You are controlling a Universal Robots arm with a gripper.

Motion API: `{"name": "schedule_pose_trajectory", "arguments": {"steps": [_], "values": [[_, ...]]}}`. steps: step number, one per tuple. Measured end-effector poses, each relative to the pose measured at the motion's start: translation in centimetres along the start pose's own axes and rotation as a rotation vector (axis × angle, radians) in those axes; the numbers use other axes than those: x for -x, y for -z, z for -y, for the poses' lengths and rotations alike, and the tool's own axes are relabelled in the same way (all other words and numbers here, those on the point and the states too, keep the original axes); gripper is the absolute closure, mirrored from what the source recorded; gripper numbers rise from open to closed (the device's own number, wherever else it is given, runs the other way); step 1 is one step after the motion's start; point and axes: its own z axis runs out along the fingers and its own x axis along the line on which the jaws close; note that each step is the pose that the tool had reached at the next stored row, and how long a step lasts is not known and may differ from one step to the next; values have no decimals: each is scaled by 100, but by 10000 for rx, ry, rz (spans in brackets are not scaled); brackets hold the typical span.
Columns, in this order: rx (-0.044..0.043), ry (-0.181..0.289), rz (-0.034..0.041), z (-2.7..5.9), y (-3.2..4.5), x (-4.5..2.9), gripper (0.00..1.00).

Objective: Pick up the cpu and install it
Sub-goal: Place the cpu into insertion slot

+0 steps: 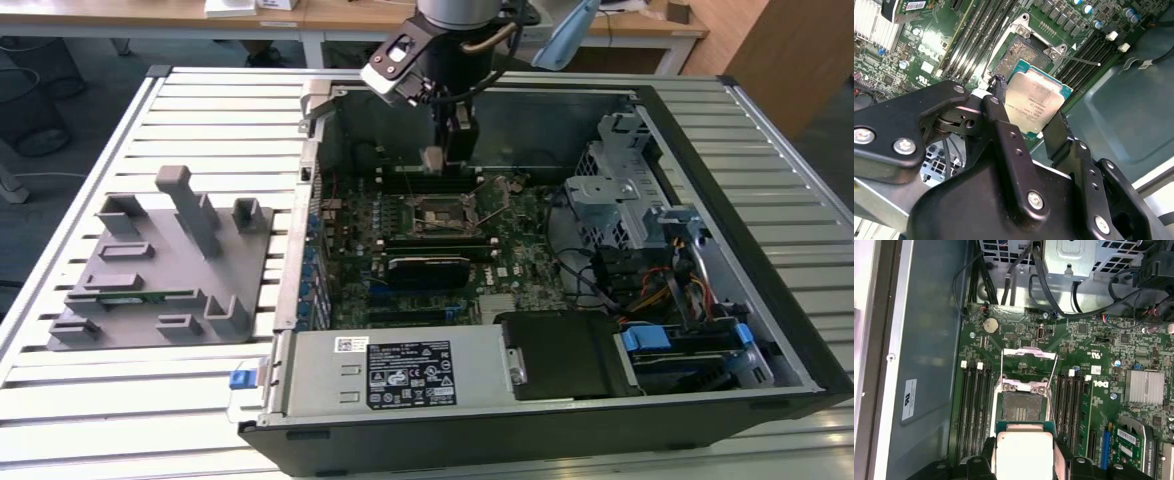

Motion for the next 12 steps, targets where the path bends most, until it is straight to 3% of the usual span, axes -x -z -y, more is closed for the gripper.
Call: {"name": "schedule_pose_trajectory", "arguments": {"steps": [12], "values": [[17, 0, 3, -1, -178, 3, 46]]}}
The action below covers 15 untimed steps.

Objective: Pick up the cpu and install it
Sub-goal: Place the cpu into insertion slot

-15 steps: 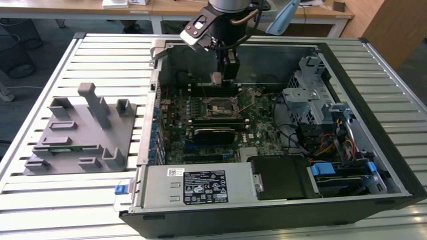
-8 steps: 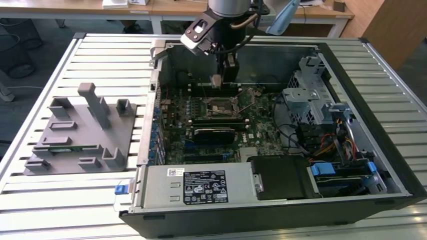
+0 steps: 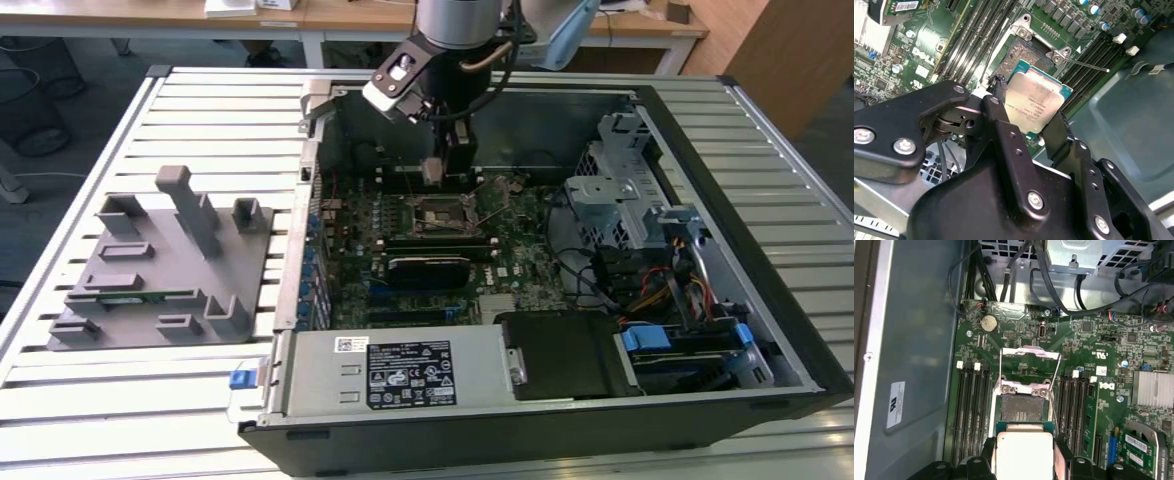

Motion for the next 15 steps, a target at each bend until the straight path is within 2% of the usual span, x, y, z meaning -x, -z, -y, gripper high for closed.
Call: {"name": "schedule_pose_trajectory", "arguments": {"steps": [3, 15], "values": [[1, 0, -2, -1, -29, 0, 46], [0, -1, 0, 0, -48, 0, 46]]}}
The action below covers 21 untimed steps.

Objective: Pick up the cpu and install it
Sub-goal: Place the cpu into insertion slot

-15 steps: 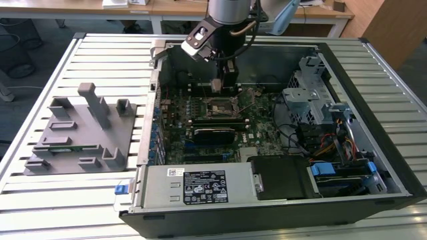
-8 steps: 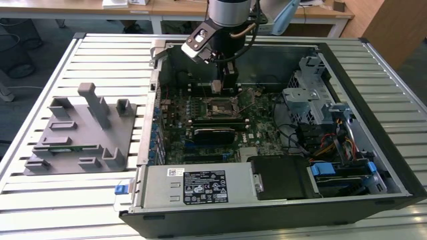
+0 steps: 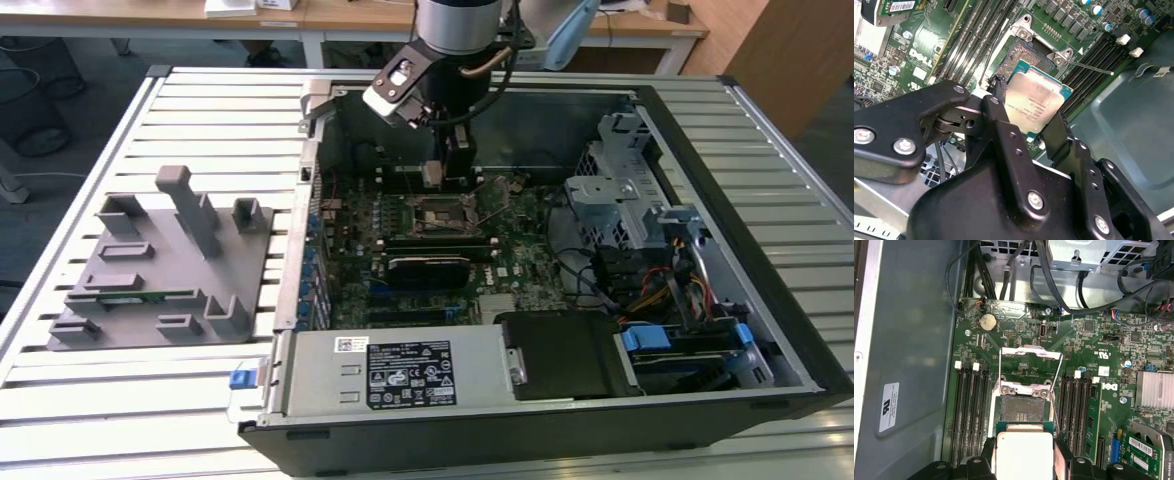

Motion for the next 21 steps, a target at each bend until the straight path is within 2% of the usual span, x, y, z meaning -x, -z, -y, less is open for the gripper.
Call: {"name": "schedule_pose_trajectory", "arguments": {"steps": [4, 19, 21], "values": [[2, -51, -1, -3, -21, 0, 46], [9, -101, 2, -9, -277, 1, 46], [9, -106, 3, -8, -291, 2, 46]]}}
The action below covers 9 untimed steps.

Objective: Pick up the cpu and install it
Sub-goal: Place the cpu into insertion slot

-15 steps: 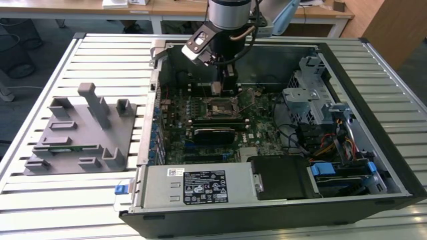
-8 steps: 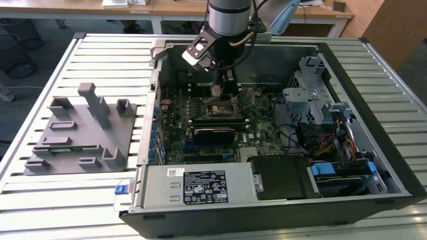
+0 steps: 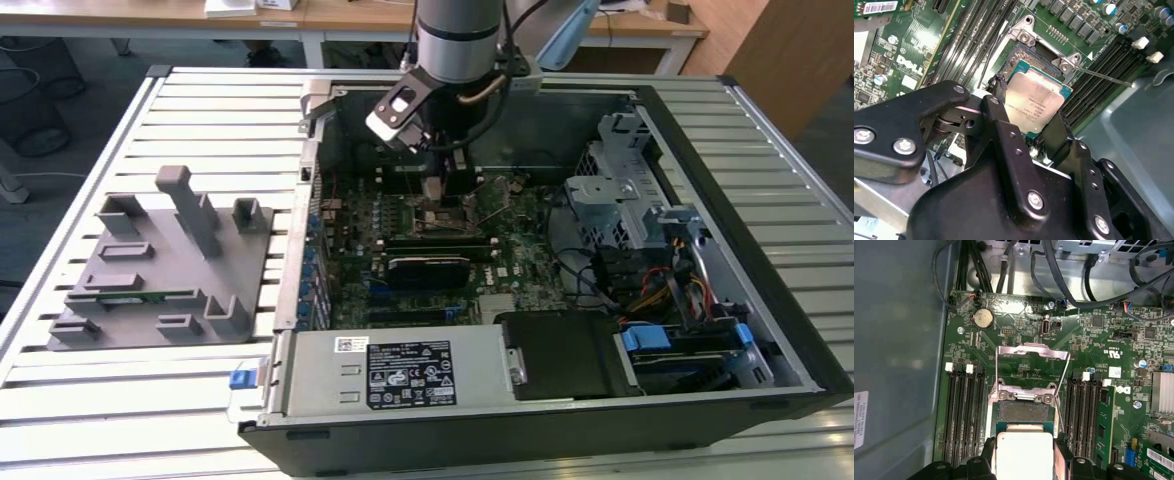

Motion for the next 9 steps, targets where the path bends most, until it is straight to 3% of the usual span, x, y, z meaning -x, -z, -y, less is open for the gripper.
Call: {"name": "schedule_pose_trajectory", "arguments": {"steps": [9], "values": [[-1, -2, 19, -20, -77, 2, 46]]}}
